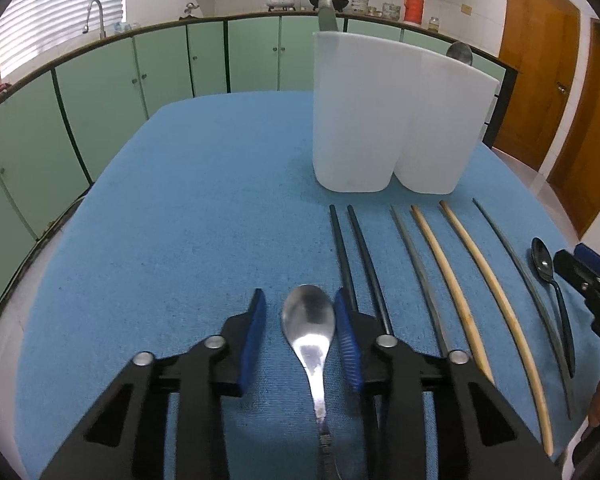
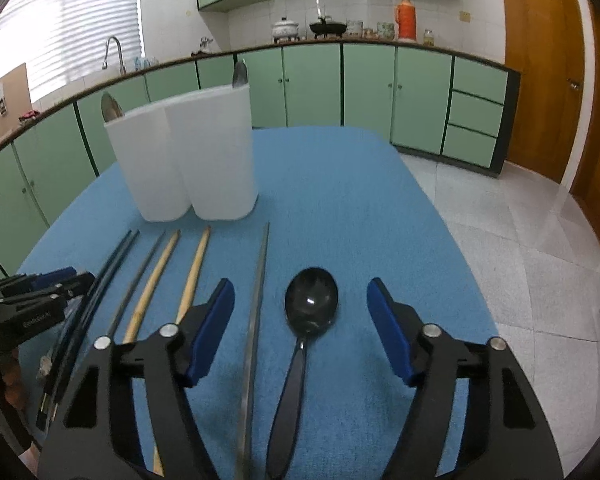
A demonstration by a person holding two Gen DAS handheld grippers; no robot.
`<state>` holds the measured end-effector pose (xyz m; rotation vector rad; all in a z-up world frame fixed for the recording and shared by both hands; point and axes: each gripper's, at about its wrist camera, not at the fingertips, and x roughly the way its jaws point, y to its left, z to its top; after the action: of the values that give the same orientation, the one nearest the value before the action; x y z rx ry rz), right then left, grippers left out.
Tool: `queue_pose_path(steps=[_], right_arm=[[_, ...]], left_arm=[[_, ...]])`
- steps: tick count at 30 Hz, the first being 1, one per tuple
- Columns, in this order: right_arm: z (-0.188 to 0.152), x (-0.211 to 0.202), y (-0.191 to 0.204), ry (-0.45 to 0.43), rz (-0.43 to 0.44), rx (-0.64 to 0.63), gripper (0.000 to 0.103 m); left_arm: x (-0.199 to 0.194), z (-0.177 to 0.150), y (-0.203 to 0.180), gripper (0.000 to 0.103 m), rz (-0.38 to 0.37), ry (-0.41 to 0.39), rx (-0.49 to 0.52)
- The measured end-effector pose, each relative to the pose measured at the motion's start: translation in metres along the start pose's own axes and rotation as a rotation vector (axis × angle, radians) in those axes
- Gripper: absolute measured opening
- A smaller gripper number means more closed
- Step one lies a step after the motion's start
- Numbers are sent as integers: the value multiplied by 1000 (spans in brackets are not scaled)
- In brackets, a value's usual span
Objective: Organize utensils
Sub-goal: 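Grasp the small silver spoon with the left tool while the right tool grasps the black spoon, then lift both spoons over the white holder and open both tools to drop them in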
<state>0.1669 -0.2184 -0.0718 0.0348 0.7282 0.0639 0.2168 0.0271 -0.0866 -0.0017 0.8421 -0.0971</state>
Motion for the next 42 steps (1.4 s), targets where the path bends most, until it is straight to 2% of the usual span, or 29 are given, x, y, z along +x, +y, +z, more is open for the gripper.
queue_pose_path(steps=[12, 16, 22, 26, 27, 29, 32, 36, 42], right_arm=[[13, 25, -3, 110, -23, 22, 53], [11, 36, -8, 162, -26, 48, 42], [16, 40, -8, 197, -30, 60, 39], [21, 44, -5, 221, -45, 41, 40], [21, 44, -4, 222, -52, 32, 34], [20, 43, -4, 222, -45, 34, 34], [19, 34, -5, 192, -10, 41, 33], [21, 8, -2, 85, 48, 26, 33], [33, -34, -5, -103, 110, 21, 33]], left_arm=[[-2, 3, 10, 26, -40, -22, -30], [-2, 3, 11, 26, -47, -31, -31], [-7, 2, 10, 26, -52, -47, -12], [-11, 0, 9, 26, -51, -57, -7], [-12, 1, 9, 26, -51, -58, -7], [-15, 0, 10, 26, -52, -63, -11], [-20, 0, 12, 26, -52, -76, -15], [-33, 0, 17, 26, -63, -120, -23], [-61, 2, 23, 26, -92, -243, -45]])
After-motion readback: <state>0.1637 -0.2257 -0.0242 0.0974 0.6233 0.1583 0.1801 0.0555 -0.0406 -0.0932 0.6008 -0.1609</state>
